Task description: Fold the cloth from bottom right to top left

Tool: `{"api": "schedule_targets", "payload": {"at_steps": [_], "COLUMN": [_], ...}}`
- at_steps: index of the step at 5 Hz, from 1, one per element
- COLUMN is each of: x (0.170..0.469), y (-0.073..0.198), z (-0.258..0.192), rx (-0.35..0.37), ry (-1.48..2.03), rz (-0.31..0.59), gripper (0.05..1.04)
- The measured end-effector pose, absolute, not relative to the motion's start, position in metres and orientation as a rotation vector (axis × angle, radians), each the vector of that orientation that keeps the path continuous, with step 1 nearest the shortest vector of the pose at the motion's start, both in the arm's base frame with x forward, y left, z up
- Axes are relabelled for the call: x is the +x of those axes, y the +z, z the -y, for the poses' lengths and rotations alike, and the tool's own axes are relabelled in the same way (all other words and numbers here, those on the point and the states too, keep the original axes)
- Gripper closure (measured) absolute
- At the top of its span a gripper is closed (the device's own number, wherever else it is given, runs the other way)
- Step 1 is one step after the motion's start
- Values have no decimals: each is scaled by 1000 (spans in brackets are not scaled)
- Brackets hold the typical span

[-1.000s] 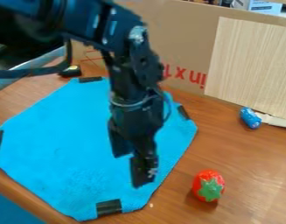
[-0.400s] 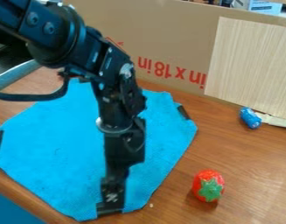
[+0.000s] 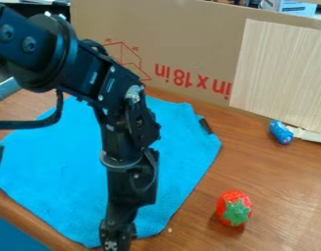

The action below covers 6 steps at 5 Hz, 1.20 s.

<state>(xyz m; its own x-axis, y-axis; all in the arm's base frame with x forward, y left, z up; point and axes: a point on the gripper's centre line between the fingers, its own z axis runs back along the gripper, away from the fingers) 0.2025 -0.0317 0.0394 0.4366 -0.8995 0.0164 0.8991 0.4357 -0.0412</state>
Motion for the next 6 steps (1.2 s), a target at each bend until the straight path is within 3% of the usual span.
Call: {"api": "schedule_targets", "payload": {"at_steps": [1, 2, 4, 5, 6], "x": [206, 214, 232, 222, 201], "y": [33, 24, 22, 22, 30], "z": [35, 34, 27, 26, 16], "rx": [-17, 41, 146, 67, -28], "ry": [-1108, -1084, -1046, -1054, -1051], "rz": [-9, -16, 36, 2, -81], "gripper": [87, 156, 668, 883, 993]}}
